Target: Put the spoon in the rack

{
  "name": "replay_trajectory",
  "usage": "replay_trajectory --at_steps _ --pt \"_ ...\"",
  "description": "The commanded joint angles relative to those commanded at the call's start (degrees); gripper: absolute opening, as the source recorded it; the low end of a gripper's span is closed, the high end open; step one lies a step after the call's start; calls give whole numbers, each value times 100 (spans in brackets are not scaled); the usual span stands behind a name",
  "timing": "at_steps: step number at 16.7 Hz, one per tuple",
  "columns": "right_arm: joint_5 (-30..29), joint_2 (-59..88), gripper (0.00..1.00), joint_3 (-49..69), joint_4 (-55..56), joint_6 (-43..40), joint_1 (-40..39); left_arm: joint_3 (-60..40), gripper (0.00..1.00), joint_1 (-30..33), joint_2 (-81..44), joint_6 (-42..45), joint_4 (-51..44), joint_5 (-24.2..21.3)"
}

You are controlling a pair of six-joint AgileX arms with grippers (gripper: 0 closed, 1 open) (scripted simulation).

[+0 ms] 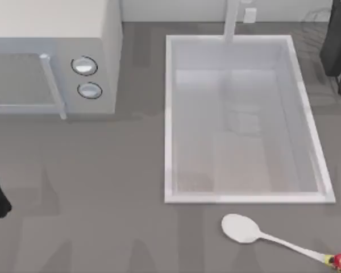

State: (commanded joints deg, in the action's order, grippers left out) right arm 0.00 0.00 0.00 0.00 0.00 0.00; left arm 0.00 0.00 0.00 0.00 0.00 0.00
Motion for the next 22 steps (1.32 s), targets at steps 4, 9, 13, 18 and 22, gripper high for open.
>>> replay_trajectory --at_steps 4,9,13,18,22 --pt "4 191 100 173 -175 -103 -104 0 100 0 0 0 0 0" --pt "-2 1708 100 1303 -1371 -795 -761 0 100 0 0 0 0 0" --pt "-17 3864 100 2558 -2782 -1606 -1509 0 100 0 0 0 0 0" --pt "-16 6501 100 4107 -4502 -2600 -2446 0 100 0 0 0 0 0" --pt "-4 7909 100 5094 -5512 -3198 -3020 0 100 0 0 0 0 0"
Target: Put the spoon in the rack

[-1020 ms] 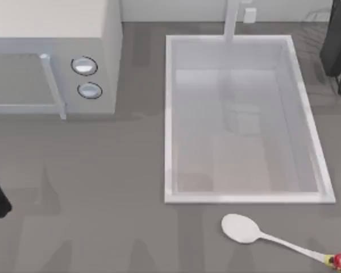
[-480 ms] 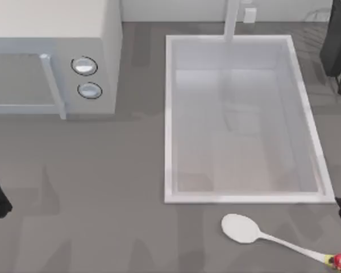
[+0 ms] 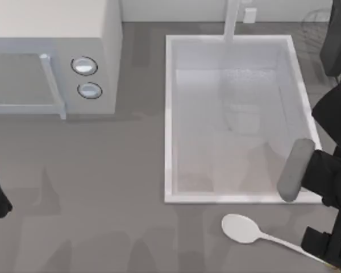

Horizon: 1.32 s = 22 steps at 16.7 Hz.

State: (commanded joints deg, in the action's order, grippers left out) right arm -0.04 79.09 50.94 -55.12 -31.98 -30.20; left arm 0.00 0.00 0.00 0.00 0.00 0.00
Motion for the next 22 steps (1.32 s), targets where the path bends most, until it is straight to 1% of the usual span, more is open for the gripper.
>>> replay_trajectory --at_steps 4,11,14,19,22 --pt "3 705 100 512 -484 -300 -286 0 100 0 0 0 0 0" --pt "3 770 100 461 -400 -314 -283 0 100 0 0 0 0 0" --pt "4 1037 100 148 181 -309 -296 0 100 0 0 0 0 0" --pt "3 1715 100 -617 1680 -284 -312 0 100 0 0 0 0 0" --pt "3 1911 100 -838 2043 -276 -319 0 100 0 0 0 0 0"
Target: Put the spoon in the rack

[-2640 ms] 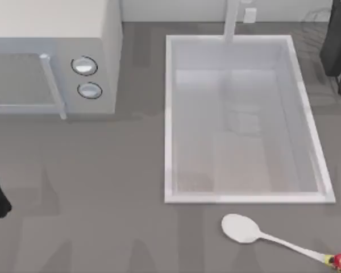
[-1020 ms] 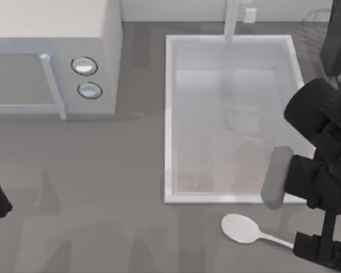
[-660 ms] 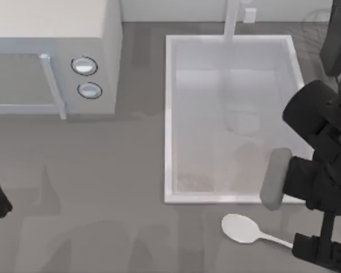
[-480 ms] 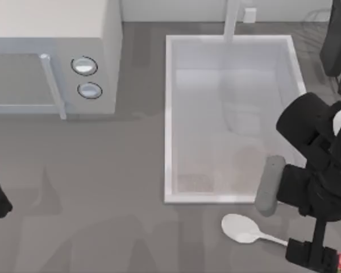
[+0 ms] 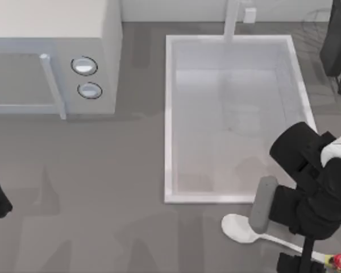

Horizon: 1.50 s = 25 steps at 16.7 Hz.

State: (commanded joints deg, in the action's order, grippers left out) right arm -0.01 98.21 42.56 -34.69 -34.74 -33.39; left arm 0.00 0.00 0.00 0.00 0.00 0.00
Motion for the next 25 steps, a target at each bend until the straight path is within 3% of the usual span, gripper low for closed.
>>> replay_trajectory --at_steps 4,17,25 --pt "0 3 100 -5 7 0 0 0 100 0 0 0 0 0" --pt "0 3 2 -5 7 0 0 0 100 0 0 0 0 0" --pt "0 3 0 -5 7 0 0 0 100 0 0 0 0 0"
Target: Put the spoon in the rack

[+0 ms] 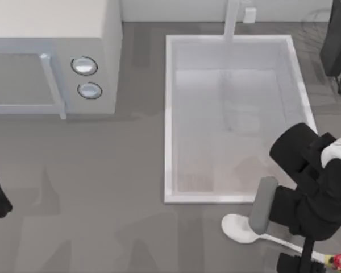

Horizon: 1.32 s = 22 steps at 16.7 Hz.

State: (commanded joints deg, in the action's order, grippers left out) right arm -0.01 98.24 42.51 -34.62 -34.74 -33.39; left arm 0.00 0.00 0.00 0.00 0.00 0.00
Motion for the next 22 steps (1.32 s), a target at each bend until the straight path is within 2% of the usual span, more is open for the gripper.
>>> replay_trajectory --at_steps 1,6,16,22 --pt "84 -388 0 184 -414 30 12 0 100 0 0 0 0 0" --pt "85 -458 0 805 -1069 -17 -13 0 100 0 0 0 0 0" --pt "86 -1162 0 3612 -4772 -60 41 0 100 0 0 0 0 0" --pt "85 -1346 0 4005 -5194 -44 71 0 100 0 0 0 0 0"
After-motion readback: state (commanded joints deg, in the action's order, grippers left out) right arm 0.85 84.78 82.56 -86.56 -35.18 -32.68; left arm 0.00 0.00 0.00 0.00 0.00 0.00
